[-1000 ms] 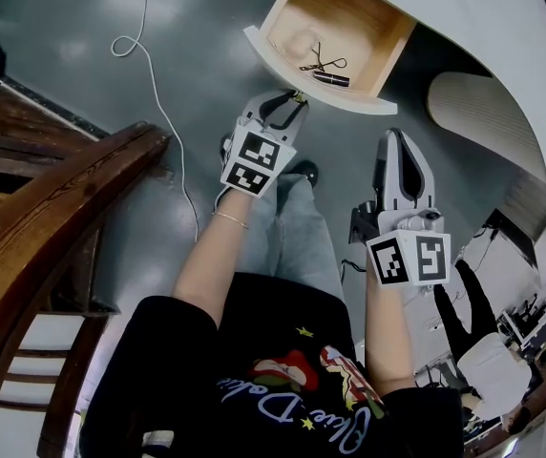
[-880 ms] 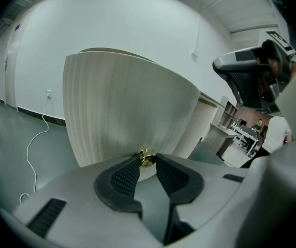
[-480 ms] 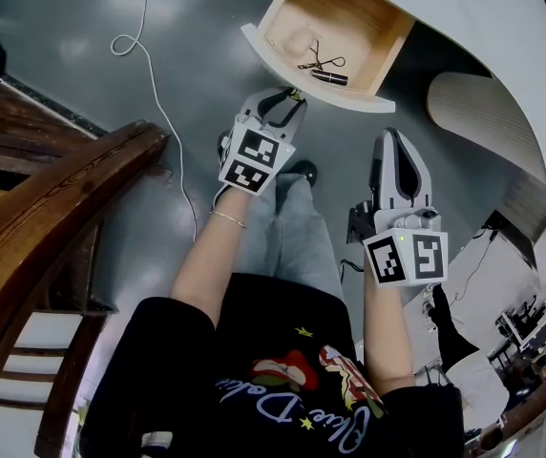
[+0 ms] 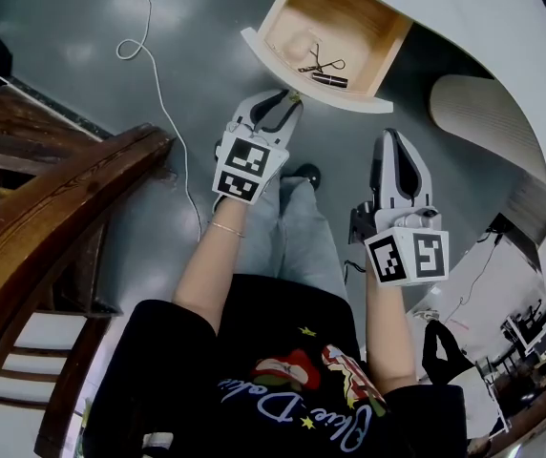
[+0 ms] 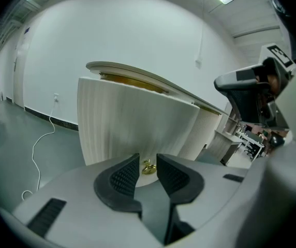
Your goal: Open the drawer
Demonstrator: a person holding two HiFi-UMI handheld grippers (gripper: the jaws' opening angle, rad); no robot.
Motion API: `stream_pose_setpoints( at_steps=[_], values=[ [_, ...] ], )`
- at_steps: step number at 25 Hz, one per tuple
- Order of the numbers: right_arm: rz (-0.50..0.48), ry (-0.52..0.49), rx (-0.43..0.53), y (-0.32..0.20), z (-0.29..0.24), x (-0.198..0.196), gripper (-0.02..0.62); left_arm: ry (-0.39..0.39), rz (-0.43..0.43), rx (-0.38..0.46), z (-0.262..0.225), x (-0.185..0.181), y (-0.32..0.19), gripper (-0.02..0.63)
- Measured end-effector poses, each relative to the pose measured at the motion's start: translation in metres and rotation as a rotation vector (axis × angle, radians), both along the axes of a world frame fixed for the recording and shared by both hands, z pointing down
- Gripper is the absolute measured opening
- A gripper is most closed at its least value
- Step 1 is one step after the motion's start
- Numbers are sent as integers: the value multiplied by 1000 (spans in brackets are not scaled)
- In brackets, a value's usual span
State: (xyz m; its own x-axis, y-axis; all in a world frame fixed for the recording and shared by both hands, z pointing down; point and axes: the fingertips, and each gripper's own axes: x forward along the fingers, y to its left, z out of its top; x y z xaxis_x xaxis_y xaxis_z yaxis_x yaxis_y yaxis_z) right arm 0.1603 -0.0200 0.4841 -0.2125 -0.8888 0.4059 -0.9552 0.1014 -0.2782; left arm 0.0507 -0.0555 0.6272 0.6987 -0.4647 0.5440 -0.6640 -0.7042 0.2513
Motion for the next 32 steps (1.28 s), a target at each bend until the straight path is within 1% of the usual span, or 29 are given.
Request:
stream_pose_setpoints(
  at_steps=[2,4,5,7,10,13,20,25,30,32],
  values=[
    [1,-4,3,1,-2,1,-3,4,-9,8,-7,-3,1,92],
    [3,-10,5,3,-5,3,-3,11,-25,20,-17,-7,2,54],
    [4,-13,8,3,-6,3,-3,16,-38,27,-22,-10,2,24],
    [5,-20,15,3,-10,5,-3,22,-56,34,-32,-14,2,5],
    [-2,-24,25,4,-17,4,-3,32,-57,45,-49,-17,5,5],
    [-14,-28,34,6,-27,4,-3,36,-38,53,-67,-15,8,3],
    [-37,-51,64,5,-50,6,-3,11,-29,66,-106,-12,9,4],
    [-74,-76,97,12,-75,-4,-3,21,-32,94,-140,-13,15,4],
    [-108,-101,135,13,-100,-14,-3,58,-39,137,-181,-11,15,5],
    [-108,-106,156,9,-111,-17,-3,65,-63,153,-197,-14,12,4]
  ],
)
